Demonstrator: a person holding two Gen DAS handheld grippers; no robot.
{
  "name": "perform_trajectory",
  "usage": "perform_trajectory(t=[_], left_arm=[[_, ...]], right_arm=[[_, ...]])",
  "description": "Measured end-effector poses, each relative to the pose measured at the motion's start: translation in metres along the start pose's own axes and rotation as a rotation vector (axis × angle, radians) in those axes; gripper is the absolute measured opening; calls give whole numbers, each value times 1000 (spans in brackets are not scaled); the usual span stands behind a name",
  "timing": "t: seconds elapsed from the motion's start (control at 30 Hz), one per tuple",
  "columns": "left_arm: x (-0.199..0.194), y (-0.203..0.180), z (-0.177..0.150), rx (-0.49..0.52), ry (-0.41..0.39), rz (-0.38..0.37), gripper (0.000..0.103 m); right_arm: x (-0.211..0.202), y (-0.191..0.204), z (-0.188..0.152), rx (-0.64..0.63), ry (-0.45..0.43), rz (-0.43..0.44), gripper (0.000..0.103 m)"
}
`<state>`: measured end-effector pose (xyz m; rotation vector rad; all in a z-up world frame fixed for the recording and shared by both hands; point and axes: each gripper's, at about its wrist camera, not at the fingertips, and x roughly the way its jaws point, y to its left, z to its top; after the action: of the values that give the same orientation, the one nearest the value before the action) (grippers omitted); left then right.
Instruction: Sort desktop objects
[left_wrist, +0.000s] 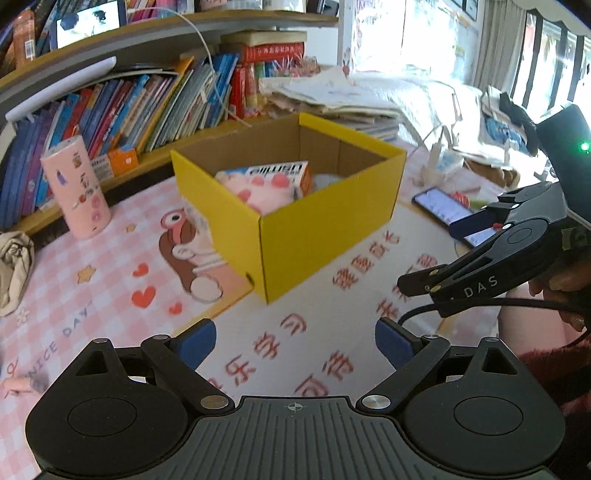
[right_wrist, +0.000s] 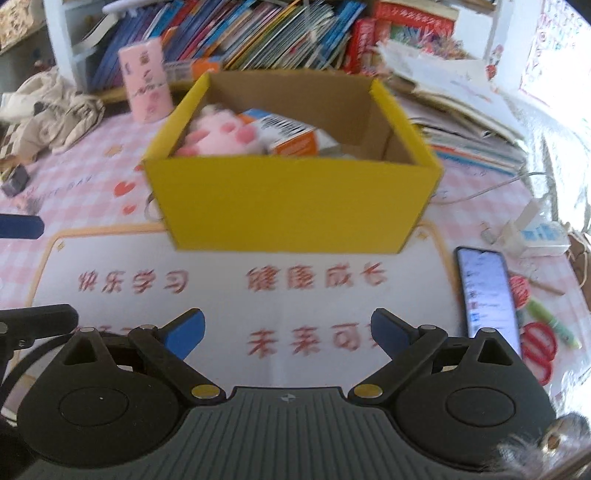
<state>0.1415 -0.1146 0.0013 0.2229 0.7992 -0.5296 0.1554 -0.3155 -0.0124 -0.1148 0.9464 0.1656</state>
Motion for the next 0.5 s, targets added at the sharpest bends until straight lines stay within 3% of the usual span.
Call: perform_trajectory(t=[0.5], left_arm=[[-18,39,-41,-26,75,47,95]], right_arm=[[16,70,3,-84,45,73,100]])
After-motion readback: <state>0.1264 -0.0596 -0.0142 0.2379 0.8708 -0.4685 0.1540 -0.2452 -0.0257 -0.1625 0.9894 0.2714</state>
